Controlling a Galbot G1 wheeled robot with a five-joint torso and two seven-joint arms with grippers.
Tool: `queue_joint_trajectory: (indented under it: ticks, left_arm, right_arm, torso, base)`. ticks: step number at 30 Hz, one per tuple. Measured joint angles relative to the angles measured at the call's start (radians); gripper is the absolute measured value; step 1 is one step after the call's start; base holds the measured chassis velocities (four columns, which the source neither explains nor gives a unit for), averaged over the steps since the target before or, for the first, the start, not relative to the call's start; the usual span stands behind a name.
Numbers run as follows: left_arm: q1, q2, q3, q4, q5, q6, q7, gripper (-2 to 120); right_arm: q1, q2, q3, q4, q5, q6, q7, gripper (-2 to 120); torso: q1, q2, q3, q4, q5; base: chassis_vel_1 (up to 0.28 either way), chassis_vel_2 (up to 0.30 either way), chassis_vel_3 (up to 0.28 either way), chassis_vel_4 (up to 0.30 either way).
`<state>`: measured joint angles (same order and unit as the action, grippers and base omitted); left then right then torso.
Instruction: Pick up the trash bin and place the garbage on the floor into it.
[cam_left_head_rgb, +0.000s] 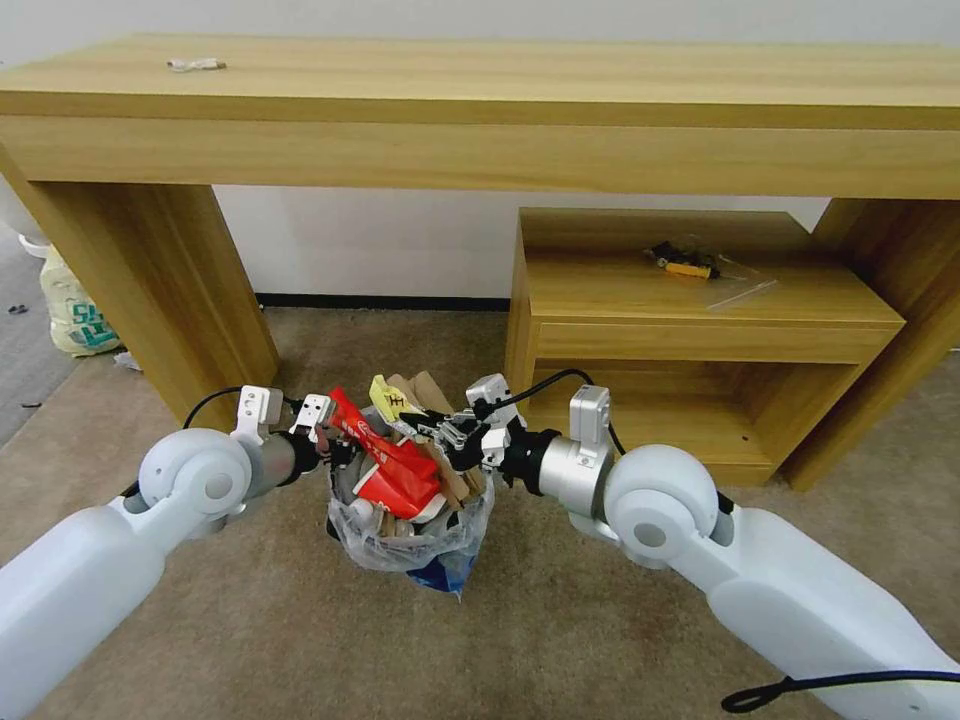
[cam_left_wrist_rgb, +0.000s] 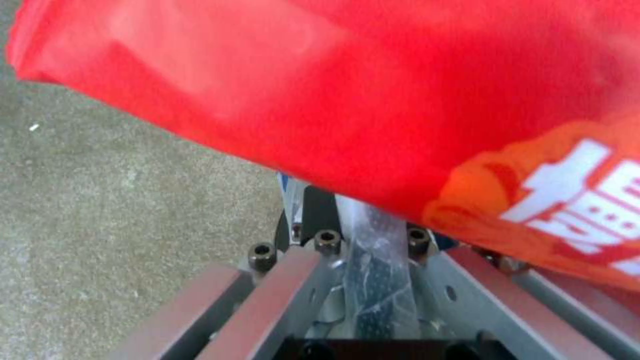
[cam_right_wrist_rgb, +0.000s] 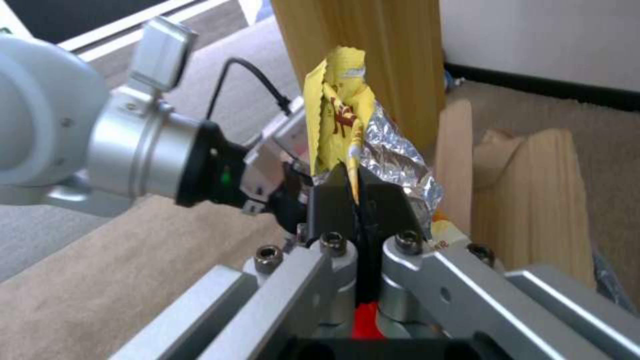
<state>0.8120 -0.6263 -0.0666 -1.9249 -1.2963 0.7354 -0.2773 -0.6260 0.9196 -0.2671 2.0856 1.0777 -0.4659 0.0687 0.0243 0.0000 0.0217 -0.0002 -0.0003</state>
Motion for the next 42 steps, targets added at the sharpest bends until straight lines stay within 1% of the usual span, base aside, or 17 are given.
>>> queue_joint_trajectory:
  ticks: [6, 17, 23, 25, 28, 29, 30, 31, 33, 36, 38, 39, 42]
  left_arm:
    - [0.007, -0.006, -0.003, -0.007, 0.001, 0.0, -0.006, 0]
    - [0.01, -0.01, -0.004, -0.016, -0.003, 0.0, -0.012, 0]
    - [0.007, -0.015, -0.004, -0.012, -0.002, 0.0, -0.011, 0]
    - [0.006, -0.019, -0.004, -0.007, 0.0, 0.0, -0.01, 0]
    - [0.006, -0.02, -0.004, -0.006, 0.0, 0.0, -0.009, 0]
    - [0.005, -0.021, -0.004, -0.006, 0.001, 0.0, -0.008, 0]
    - [0.005, -0.021, -0.004, -0.005, 0.001, 0.0, -0.008, 0]
    - [0.005, -0.021, -0.004, -0.005, 0.001, 0.0, -0.008, 0]
    - [0.004, -0.021, -0.004, -0.004, 0.001, 0.0, -0.007, 0]
    - [0.003, -0.021, -0.004, -0.003, 0.001, 0.0, -0.006, 0]
    - [0.003, -0.019, -0.004, -0.001, 0.002, 0.0, -0.004, 0]
    - [0.003, -0.019, -0.004, -0.001, 0.002, 0.0, -0.004, 0]
    - [0.003, -0.019, -0.004, 0.003, 0.003, 0.0, -0.002, 0]
  right_arm:
    - [0.014, 0.027, -0.034, -0.041, -0.009, 0.0, 0.005, 0]
    - [0.018, 0.06, -0.058, -0.114, -0.05, 0.015, 0.007, 0]
    - [0.02, 0.062, -0.06, -0.113, -0.053, 0.017, 0.007, 0]
    - [0.02, 0.06, -0.06, -0.102, -0.052, 0.014, 0.007, 11]
    - [0.02, 0.059, -0.059, -0.1, -0.052, 0.014, 0.007, 15]
    - [0.018, 0.058, -0.059, -0.099, -0.053, 0.014, 0.007, 23]
    - [0.018, 0.057, -0.059, -0.098, -0.053, 0.015, 0.007, 26]
    - [0.018, 0.057, -0.059, -0.098, -0.053, 0.015, 0.007, 26]
    - [0.015, 0.055, -0.059, -0.091, -0.055, 0.018, 0.01, 39]
    - [0.013, 0.053, -0.057, -0.083, -0.055, 0.019, 0.013, 46]
    - [0.012, 0.049, -0.054, -0.072, -0.055, 0.021, 0.015, 58]
    - [0.012, 0.049, -0.054, -0.072, -0.055, 0.021, 0.015, 58]
    - [0.012, 0.044, -0.047, -0.059, -0.054, 0.023, 0.024, 71]
  torso:
    - [0.0, 0.0, 0.0, 0.0002, -0.0001]
    - [0.0, 0.0, 0.0, 0.0001, 0.0]
    - [0.0, 0.0, 0.0, 0.0001, 0.0]
    - [0.0, 0.0, 0.0, 0.0, 0.0]
    - [0.0, 0.0, 0.0, 0.0001, -0.0001]
    - [0.0, 0.0, 0.0, 0.0001, -0.0001]
    - [0.0, 0.0, 0.0, 0.0001, 0.0]
    - [0.0, 0.0, 0.0, 0.0001, 0.0]
    - [0.0, 0.0, 0.0, 0.0, 0.0]
    - [0.0, 0.0, 0.0, 0.0, 0.0]
    - [0.0, 0.0, 0.0, 0.0001, 0.0]
    - [0.0, 0.0, 0.0, 0.0001, 0.0]
    - [0.0, 0.0, 0.0, 0.0001, 0.0]
  base:
    - [0.0, 0.0, 0.0, 0.0]
    - [0.0, 0.0, 0.0, 0.0]
    - [0.0, 0.0, 0.0, 0.0]
    - [0.0, 0.0, 0.0, 0.0]
    - [0.0, 0.0, 0.0, 0.0]
    - [0.0, 0.0, 0.0, 0.0]
    - [0.0, 0.0, 0.0, 0.0]
    - [0.0, 0.0, 0.0, 0.0]
    - [0.0, 0.0, 0.0, 0.0]
    - [0.0, 0.0, 0.0, 0.0]
    - [0.0, 0.0, 0.0, 0.0]
    - [0.0, 0.0, 0.0, 0.0]
    - [0.0, 0.0, 0.0, 0.0]
